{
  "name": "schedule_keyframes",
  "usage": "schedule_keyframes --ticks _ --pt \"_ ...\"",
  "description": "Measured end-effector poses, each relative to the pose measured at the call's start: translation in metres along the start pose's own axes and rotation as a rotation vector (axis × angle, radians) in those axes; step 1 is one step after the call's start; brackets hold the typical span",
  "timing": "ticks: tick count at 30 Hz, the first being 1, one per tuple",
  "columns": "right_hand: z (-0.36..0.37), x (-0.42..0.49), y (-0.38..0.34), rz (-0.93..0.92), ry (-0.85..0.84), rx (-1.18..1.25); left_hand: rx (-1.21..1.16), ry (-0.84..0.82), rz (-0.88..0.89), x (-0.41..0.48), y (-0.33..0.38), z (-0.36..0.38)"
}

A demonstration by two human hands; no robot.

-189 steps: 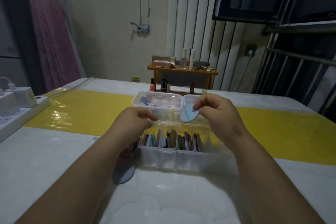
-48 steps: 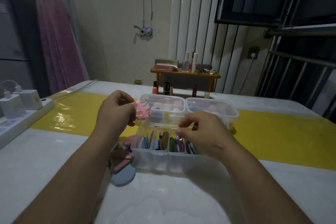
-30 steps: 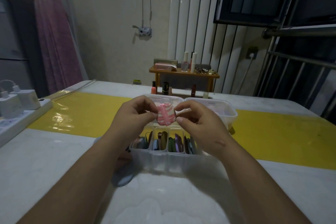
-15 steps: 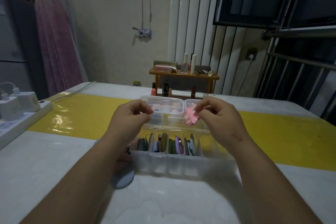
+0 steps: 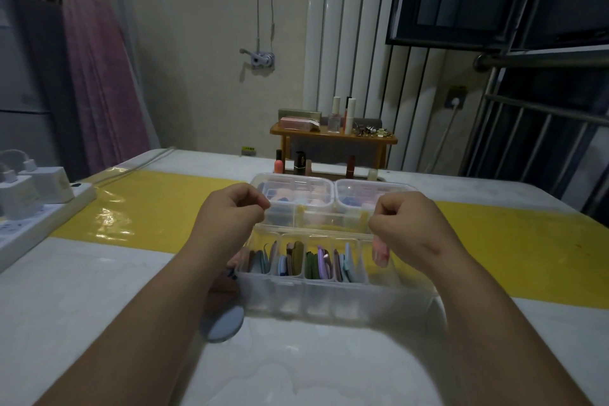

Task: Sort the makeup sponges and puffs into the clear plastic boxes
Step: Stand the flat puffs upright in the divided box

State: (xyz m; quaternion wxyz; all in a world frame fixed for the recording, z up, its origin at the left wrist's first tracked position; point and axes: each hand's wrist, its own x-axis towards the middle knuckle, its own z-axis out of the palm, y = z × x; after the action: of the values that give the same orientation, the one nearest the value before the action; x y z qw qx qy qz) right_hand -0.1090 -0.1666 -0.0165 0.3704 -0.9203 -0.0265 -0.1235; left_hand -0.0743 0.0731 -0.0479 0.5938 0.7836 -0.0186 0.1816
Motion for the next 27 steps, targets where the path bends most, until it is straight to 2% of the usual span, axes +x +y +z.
schedule_keyframes --ticks 4,12,20,27 --pt "0.0024 0.0011 -0.0018 0.036 -0.099 -0.096 -0.007 -0.005 -0.009 0.0009 0.0000 0.0000" --pt "0.0053 0.0019 0.0008 0.020 -0.182 -0.212 -0.011 -0.001 -0.021 -0.0012 0.0030 -0.0002" --pt "0.0090 0.0044 0.0037 0.055 -0.206 -0.226 0.001 -0.020 -0.022 -0.0028 0.0038 -0.0016" --pt "0.0104 0.0045 0.0046 0.001 -0.148 -0.213 0.050 0.008 -0.056 0.0027 0.0009 -0.0082"
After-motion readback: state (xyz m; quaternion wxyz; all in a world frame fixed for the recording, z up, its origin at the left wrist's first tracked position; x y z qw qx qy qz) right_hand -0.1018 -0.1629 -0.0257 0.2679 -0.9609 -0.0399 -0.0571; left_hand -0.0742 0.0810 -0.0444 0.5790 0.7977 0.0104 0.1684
